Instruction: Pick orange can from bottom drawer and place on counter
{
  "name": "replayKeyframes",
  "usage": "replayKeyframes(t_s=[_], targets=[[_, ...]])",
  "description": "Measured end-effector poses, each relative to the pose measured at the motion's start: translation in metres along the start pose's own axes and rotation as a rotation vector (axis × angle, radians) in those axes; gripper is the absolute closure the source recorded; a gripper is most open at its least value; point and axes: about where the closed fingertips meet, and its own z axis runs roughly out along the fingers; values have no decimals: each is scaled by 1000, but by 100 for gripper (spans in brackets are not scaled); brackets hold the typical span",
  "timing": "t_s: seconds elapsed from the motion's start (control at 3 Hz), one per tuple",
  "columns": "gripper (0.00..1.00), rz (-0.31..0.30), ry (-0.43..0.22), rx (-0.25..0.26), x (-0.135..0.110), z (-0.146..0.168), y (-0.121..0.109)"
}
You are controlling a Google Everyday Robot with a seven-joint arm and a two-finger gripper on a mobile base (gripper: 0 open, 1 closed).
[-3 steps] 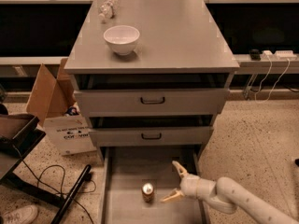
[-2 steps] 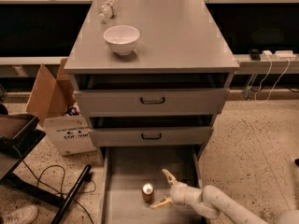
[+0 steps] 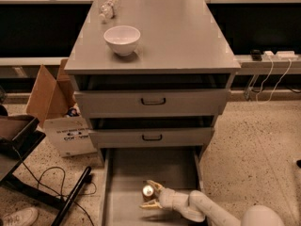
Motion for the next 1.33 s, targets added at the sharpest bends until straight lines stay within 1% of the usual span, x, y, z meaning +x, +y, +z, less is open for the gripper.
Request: replayKeyframes(t_s=[0.33, 0.67, 1.0, 1.33], targets=[[50, 0, -16, -24, 13, 23, -3], [73, -4, -13, -21, 13, 24, -6], [97, 0, -20, -27, 7, 23, -4], [100, 23, -17, -50, -32, 1, -3]])
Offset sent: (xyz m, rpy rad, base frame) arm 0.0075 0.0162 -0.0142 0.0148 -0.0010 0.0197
